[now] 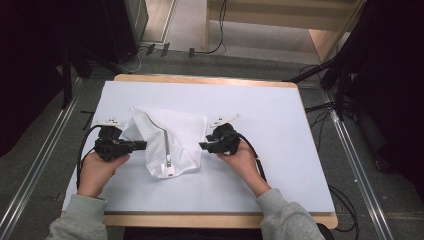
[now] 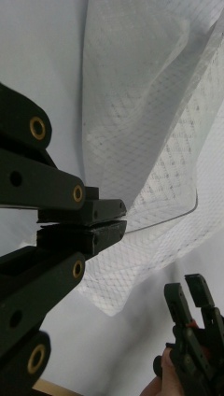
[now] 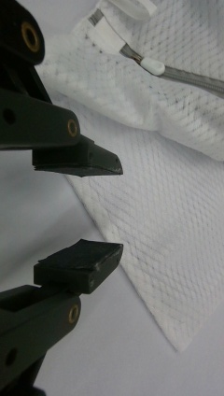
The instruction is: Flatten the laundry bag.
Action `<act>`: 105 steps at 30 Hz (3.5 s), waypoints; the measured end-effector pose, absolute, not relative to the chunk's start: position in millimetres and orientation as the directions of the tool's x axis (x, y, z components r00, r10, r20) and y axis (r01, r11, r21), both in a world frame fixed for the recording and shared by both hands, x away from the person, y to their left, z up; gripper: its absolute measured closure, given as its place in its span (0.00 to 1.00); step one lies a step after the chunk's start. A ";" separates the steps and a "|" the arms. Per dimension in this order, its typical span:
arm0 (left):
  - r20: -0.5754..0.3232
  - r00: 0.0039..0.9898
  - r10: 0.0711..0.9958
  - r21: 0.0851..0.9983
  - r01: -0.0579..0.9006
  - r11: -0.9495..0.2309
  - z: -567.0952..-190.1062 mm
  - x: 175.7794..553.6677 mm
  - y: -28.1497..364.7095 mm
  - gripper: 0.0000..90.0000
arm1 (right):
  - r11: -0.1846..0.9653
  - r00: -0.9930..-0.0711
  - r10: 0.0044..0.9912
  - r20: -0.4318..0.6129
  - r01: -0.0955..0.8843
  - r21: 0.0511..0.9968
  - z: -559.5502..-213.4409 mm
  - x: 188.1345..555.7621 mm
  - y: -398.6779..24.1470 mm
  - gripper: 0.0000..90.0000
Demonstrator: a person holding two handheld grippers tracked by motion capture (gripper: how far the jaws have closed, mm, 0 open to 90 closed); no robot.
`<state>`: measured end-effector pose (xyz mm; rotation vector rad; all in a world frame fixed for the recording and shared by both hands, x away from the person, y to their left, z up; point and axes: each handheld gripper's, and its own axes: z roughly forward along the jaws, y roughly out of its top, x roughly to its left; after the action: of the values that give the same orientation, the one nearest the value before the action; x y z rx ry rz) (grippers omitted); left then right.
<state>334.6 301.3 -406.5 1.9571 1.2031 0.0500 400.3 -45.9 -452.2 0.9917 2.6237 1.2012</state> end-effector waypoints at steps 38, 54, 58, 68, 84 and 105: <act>-0.394 0.537 0.746 0.637 0.744 -0.200 -414.6 333.5 297.6 1.00 | 0.478 -0.748 0.649 0.137 0.542 0.691 -469.2 425.3 -26.9 1.00; -0.394 0.553 0.734 0.643 0.737 -0.209 -412.5 331.3 293.2 1.00 | 0.402 -0.663 0.734 0.150 0.602 0.690 -457.5 442.7 -69.2 1.00; -0.407 0.562 0.720 0.645 0.735 -0.210 -412.4 330.0 290.1 1.00 | 0.384 -0.641 0.752 0.153 0.614 0.690 -456.0 445.2 -79.4 1.00; -0.398 0.615 0.680 0.636 0.720 -0.279 -411.8 318.1 264.8 1.00 | 0.307 -0.564 0.803 0.190 0.666 0.680 -455.4 453.1 -120.7 1.00; -0.363 0.663 0.655 0.653 0.682 -0.328 -408.1 294.9 259.1 0.76 | 0.303 -0.583 0.789 0.193 0.643 0.704 -439.6 441.8 -133.9 0.85; -0.281 0.545 0.790 0.642 0.719 -0.267 -402.7 366.3 306.2 0.61 | 0.408 -0.707 0.689 0.162 0.563 0.718 -431.7 387.6 -115.9 0.79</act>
<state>366.3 306.2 -402.7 2.0332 1.2151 0.1219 387.6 -115.9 -431.7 1.1207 2.4991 1.1794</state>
